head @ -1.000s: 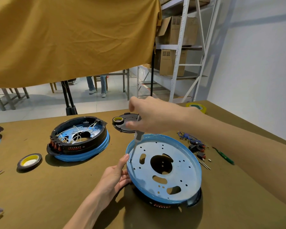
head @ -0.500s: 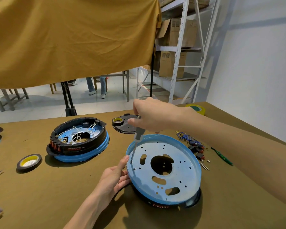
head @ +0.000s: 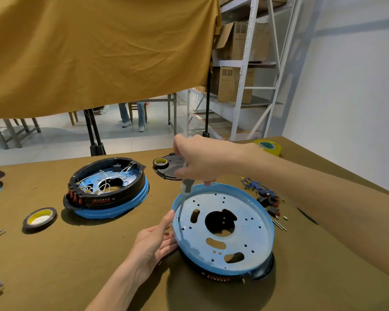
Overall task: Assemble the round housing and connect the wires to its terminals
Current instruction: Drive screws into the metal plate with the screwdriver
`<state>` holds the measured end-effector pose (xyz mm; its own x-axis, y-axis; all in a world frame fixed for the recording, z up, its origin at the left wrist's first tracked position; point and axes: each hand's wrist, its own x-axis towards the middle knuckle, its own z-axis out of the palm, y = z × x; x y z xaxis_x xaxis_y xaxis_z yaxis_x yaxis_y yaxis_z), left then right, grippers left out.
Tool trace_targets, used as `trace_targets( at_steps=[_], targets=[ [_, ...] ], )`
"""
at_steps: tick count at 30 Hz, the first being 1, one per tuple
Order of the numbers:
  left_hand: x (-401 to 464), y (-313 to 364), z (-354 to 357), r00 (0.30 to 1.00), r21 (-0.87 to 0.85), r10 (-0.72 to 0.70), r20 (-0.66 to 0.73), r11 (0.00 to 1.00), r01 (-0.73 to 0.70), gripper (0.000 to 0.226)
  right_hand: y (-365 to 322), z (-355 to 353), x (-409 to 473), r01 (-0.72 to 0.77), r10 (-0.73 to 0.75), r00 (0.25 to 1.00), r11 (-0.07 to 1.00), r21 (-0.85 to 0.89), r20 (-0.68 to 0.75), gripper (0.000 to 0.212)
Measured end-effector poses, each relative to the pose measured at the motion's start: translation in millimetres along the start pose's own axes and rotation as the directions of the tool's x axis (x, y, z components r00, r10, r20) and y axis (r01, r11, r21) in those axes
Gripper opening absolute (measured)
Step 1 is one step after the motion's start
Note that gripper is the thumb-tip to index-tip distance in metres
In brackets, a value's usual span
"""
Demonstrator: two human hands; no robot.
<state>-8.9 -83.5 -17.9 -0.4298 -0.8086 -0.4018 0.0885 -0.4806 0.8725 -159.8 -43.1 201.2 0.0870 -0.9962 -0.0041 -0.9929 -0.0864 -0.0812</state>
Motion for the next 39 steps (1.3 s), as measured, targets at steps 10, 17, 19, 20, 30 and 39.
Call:
trace_targets(
  at_steps=[10,17,19,20,30,39],
  targets=[
    [-2.1,2.0,0.8,0.999,-0.019,0.012,-0.046,1.000,-0.013,0.066,-0.8,5.4,9.0,0.018,-0.030,0.993,0.994,-0.111,-0.112,0.039],
    [-1.5,1.9,1.6,0.998,-0.033,-0.006,-0.056,0.999,0.004,0.074,-0.6,2.5,9.8,0.016,-0.023,0.997,0.995,-0.103,-0.070,0.037],
    [-0.2,2.1,0.5,0.999,-0.031,-0.011,-0.043,0.999,0.010,0.071,-1.5,6.2,10.1,0.030,-0.044,0.995,0.989,-0.144,-0.092,0.042],
    [0.4,1.8,0.1,0.999,-0.032,-0.014,-0.039,0.999,0.012,0.070,-1.4,4.0,9.6,0.044,-0.048,0.998,0.995,-0.091,-0.036,0.049],
    [1.5,2.4,-3.0,0.999,-0.063,-0.038,-0.022,0.997,0.037,0.070,-5.4,-2.9,2.9,0.075,-0.076,0.996,0.997,0.016,0.054,0.054],
    [-0.5,3.3,-2.2,0.998,-0.073,-0.054,-0.022,0.996,0.052,0.079,-0.2,-6.6,2.2,0.070,-0.072,0.994,0.997,0.021,0.080,0.062]
  ],
)
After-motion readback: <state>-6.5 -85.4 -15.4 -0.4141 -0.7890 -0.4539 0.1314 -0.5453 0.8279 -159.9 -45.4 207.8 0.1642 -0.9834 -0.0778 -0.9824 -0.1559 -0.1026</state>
